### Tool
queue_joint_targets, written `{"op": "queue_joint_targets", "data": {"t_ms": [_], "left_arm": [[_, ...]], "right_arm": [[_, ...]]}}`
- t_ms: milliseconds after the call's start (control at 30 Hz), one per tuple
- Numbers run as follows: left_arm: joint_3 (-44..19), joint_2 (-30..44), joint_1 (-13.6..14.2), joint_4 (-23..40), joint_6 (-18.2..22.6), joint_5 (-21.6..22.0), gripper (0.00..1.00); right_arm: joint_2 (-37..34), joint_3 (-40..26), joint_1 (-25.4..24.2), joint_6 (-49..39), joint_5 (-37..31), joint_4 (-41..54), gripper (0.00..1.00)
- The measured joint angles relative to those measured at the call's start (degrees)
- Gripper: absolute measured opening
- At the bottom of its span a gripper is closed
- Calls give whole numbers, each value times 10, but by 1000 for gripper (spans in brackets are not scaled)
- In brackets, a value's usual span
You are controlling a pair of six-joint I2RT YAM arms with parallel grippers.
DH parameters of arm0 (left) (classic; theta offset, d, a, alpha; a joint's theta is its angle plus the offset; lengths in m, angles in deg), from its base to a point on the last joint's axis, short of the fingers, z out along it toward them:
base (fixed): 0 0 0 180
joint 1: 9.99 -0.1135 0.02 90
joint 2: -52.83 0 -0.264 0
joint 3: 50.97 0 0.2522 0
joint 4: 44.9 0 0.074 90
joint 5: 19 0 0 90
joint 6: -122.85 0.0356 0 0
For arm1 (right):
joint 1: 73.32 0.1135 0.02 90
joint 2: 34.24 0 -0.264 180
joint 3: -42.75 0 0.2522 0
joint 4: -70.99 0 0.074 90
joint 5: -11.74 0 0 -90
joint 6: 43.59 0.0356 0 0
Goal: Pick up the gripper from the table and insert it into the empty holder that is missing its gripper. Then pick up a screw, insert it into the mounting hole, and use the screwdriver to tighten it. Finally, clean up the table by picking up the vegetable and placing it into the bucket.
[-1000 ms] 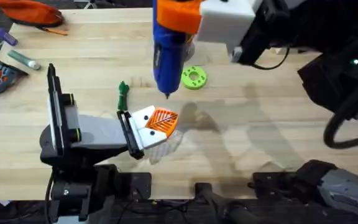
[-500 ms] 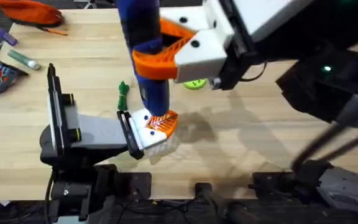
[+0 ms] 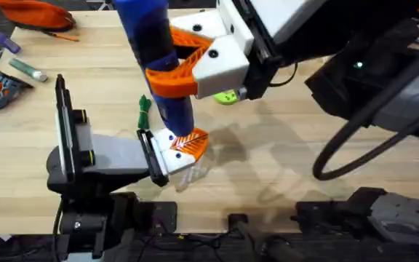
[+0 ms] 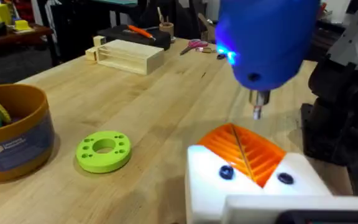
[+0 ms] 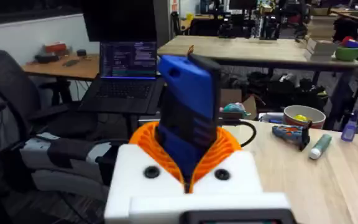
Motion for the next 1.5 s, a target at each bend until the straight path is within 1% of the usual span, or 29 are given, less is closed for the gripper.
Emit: {"op": "queue_joint_targets", "data": {"t_ms": [300,433,567,700,1500], "left_arm": [[0,0,0,0,0,0,6],[0,0,0,0,0,0,6],[0,0,0,0,0,0,6],[0,0,0,0,0,0,6],[0,0,0,0,0,0,6]], "right_arm": [[0,0,-4,-16,1,1,24],[0,0,-2,-44,-20,1,24],[0,0,12,-66,-33,1,24],[0,0,29,-81,-33,2,24],[-7,1,47,-92,-33,4,24]]}}
